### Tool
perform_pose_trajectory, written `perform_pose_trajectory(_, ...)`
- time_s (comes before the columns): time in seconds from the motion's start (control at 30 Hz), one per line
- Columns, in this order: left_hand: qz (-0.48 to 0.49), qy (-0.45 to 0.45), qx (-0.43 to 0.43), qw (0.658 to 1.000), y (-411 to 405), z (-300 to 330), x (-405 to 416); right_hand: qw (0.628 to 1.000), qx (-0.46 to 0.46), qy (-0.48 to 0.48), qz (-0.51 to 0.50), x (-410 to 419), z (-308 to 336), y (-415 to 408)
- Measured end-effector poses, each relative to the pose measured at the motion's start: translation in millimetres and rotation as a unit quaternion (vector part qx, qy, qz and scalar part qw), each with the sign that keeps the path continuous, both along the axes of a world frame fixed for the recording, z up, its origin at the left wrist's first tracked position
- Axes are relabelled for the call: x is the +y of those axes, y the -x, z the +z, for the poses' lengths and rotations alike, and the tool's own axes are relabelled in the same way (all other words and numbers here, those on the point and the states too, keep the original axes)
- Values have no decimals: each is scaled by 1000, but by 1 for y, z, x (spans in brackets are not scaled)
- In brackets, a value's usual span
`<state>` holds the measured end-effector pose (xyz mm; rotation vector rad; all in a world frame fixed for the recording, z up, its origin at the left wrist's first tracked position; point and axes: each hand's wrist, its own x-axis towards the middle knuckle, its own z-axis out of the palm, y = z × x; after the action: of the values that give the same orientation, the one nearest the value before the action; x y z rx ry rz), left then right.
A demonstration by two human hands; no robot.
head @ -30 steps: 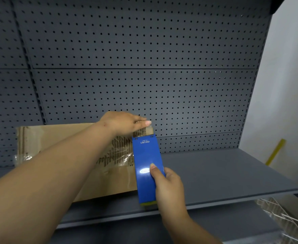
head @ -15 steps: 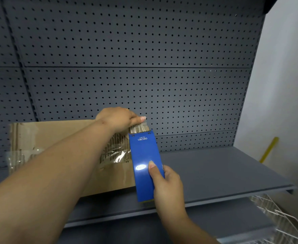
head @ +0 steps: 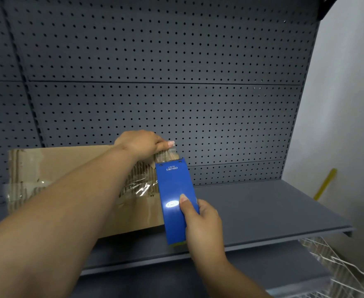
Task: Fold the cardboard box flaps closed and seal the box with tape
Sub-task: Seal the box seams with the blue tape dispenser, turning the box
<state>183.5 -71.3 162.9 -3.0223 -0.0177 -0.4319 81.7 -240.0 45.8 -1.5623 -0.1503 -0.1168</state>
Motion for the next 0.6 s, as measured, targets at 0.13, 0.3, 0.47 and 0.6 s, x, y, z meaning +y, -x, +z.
perform_pose_trajectory(0.13, 6, 12, 5, 1000, -4, 5, 2, 1000, -8, 3, 7, -7, 14, -2)
perform_pose_trajectory(0.3, 6, 26, 14, 1000, -10, 8, 1, 999, -3, 24, 28, -8, 29, -6)
perform_pose_trajectory(0.47, 19, -4, -22, 1000, -14, 4, 1, 1000, 12, 11, 27, -8, 30, -9)
perform_pose_trajectory(0.6, -1, -4, -153, 988, -9, -7, -10, 1000, 12, 17, 19, -6, 26, -11)
